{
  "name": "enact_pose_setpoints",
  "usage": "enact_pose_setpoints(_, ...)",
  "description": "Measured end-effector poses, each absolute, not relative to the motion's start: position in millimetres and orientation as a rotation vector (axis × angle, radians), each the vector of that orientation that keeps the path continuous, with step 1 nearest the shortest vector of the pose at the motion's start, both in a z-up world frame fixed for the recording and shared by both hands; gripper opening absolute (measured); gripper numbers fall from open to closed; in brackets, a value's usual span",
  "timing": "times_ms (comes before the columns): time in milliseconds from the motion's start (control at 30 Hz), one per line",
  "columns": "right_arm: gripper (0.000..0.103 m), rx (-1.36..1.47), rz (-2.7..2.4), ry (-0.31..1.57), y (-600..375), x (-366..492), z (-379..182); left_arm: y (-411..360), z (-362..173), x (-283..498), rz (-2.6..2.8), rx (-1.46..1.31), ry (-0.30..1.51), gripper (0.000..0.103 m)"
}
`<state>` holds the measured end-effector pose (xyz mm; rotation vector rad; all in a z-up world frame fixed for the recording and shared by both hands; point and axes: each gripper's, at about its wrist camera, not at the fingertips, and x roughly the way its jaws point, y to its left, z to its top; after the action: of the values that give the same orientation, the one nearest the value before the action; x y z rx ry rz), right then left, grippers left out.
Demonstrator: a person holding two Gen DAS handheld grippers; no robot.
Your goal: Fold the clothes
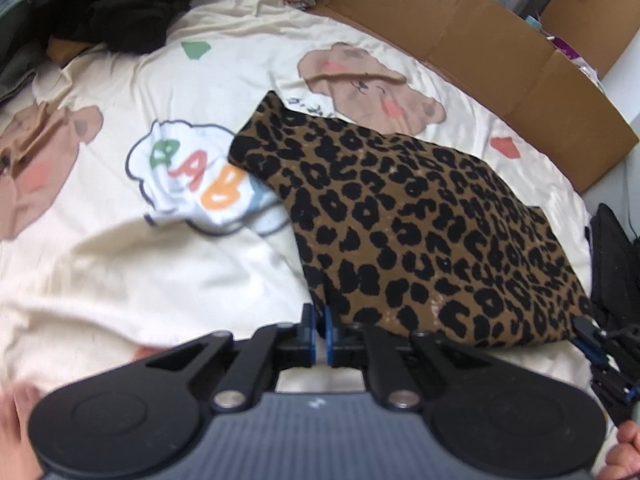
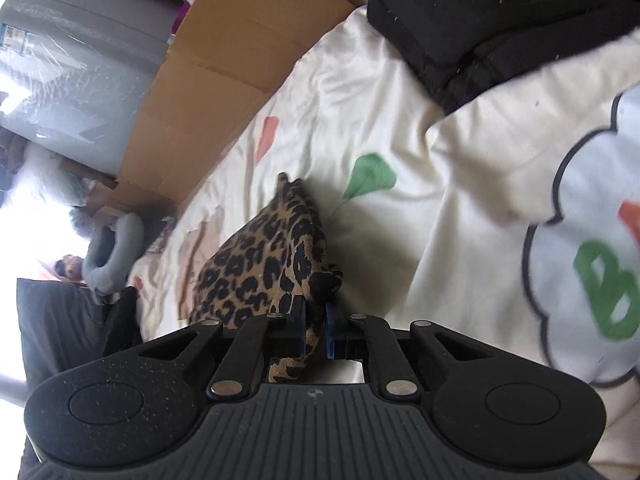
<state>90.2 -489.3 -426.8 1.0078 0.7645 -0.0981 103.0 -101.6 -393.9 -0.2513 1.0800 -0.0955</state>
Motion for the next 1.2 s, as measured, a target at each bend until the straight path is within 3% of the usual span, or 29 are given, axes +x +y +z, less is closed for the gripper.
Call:
enact_pose_setpoints(500,0.007,0.937,-0.118,0.734,-512.3,100.5,-398.5,-138.9,-369.3,65.7,-0.150,-0.249,1.219,0.004)
enact_pose_setpoints(1200,0.006,0.817,-0.147,0.771,-531.1,102.6,-385.6,-140.2,-384.3,55.6,-0.148,-0.388,1.285,0.004)
